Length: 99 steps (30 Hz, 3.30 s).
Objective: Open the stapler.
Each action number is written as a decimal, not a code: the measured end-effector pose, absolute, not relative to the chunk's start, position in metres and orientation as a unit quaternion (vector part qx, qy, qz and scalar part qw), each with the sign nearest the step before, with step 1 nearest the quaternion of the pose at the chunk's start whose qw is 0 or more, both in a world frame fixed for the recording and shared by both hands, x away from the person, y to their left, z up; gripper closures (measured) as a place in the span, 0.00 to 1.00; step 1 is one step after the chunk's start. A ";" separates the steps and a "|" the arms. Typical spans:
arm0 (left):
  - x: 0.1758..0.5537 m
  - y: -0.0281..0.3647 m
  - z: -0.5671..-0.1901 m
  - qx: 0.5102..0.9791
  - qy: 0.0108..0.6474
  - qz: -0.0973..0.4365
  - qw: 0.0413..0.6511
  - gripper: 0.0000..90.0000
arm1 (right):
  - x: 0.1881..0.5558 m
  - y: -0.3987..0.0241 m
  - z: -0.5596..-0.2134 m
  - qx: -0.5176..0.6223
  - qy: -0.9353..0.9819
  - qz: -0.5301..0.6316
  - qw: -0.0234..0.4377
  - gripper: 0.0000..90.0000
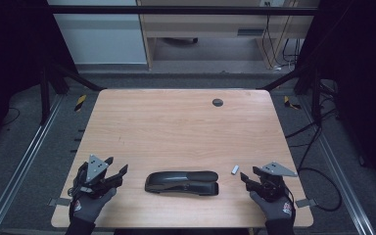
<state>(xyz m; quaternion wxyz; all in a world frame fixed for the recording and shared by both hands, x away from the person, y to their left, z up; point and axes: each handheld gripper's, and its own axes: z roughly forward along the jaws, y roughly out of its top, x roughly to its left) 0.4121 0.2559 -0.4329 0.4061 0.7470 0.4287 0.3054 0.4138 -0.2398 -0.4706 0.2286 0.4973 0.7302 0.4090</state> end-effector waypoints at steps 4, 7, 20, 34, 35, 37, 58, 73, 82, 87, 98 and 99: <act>0.411 0.251 -0.428 0.754 0.418 0.305 0.404 0.44 | 0.413 -0.243 -0.470 0.498 0.725 0.414 0.235 0.47; 0.410 0.246 -0.425 0.760 0.409 0.307 0.401 0.44 | 0.413 -0.243 -0.470 0.497 0.723 0.415 0.239 0.45; 0.402 0.223 -0.415 0.782 0.368 0.306 0.399 0.44 | 0.414 -0.246 -0.470 0.503 0.714 0.418 0.250 0.43; 0.391 0.200 -0.400 0.809 0.316 0.301 0.395 0.46 | 0.413 -0.246 -0.469 0.508 0.709 0.417 0.256 0.46; 0.391 0.198 -0.400 0.808 0.314 0.301 0.397 0.46 | 0.413 -0.246 -0.469 0.507 0.709 0.417 0.255 0.46; 0.391 0.194 -0.399 0.811 0.309 0.301 0.397 0.46 | 0.413 -0.246 -0.470 0.506 0.711 0.416 0.255 0.47; 0.380 0.155 -0.391 0.845 0.238 0.312 0.362 0.46 | 0.413 -0.246 -0.469 0.507 0.711 0.415 0.255 0.48; 0.375 0.124 -0.398 0.860 0.198 0.317 0.346 0.45 | 0.413 -0.246 -0.469 0.507 0.711 0.418 0.252 0.49; 0.373 0.111 -0.402 0.869 0.178 0.320 0.333 0.45 | 0.413 -0.246 -0.470 0.507 0.711 0.417 0.251 0.49; 0.373 0.105 -0.403 0.873 0.168 0.322 0.327 0.44 | 0.413 -0.246 -0.470 0.506 0.711 0.418 0.251 0.49; 0.370 0.090 -0.405 0.877 0.145 0.337 0.311 0.42 | 0.413 -0.246 -0.469 0.507 0.711 0.418 0.249 0.49; 0.370 0.089 -0.405 0.877 0.143 0.338 0.309 0.42 | 0.413 -0.246 -0.470 0.507 0.712 0.418 0.248 0.49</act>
